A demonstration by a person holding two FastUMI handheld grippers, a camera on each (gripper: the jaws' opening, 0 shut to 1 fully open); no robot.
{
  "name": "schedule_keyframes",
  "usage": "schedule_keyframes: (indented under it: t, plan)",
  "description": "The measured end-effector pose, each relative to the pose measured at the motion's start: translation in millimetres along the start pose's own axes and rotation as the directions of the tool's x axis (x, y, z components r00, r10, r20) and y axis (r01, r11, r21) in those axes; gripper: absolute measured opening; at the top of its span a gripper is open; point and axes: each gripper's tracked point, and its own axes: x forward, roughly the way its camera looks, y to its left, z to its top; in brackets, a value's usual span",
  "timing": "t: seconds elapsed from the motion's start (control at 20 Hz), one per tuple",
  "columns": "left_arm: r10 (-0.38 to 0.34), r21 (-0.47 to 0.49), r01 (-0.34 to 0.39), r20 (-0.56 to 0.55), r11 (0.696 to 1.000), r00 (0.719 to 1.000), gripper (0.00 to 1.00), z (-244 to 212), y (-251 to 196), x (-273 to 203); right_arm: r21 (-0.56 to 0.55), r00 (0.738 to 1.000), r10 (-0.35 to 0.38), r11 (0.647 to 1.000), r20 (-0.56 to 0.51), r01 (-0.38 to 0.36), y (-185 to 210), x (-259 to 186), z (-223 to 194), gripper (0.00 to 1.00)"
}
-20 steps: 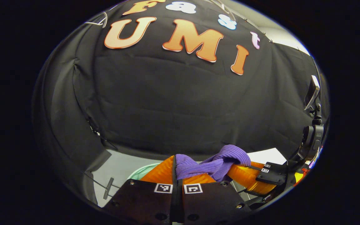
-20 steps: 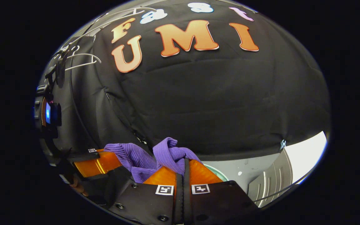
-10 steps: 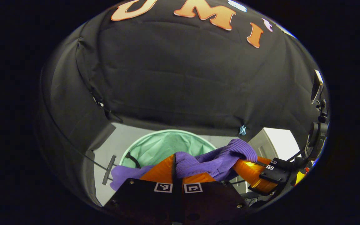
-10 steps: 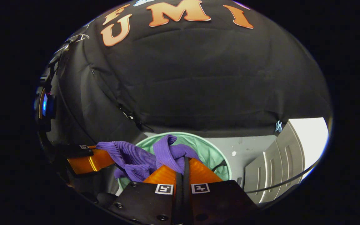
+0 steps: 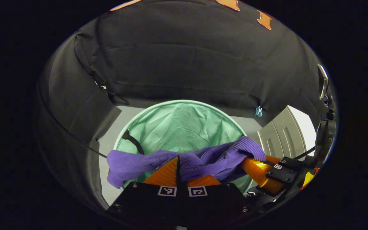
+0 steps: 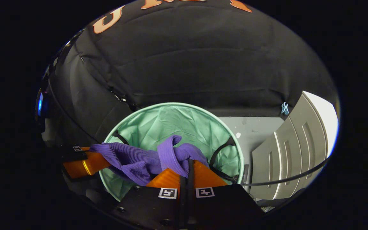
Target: Grasp the clothes on the hanger with both hands and then place them into the laundry hamper below.
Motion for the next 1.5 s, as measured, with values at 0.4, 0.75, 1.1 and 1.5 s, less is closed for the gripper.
schedule_keyframes:
  t: [0.4,0.75,1.1,1.5]
  plan:
    - [0.061,-0.035,-0.063,-0.052,0.997,0.997,0.04,-13,8,3,-0.004,0.999,-0.036,0.999,-0.028,0.036,-11,4,-13,0.13]
    - [0.068,-0.08,-0.064,0.043,0.995,0.997,0.67,8,9,-33,0.052,0.998,-0.036,0.998,0.056,0.033,-13,-33,15,0.51]
    - [0.071,-0.089,-0.041,0.364,0.995,0.929,0.98,79,-5,-150,0.065,0.957,-0.063,0.997,0.283,0.047,-23,-142,75,0.99]
    - [0.058,-0.032,-0.049,0.655,0.998,0.753,0.96,132,-13,-291,0.033,0.832,-0.048,0.999,0.552,0.036,-7,-293,132,0.98]
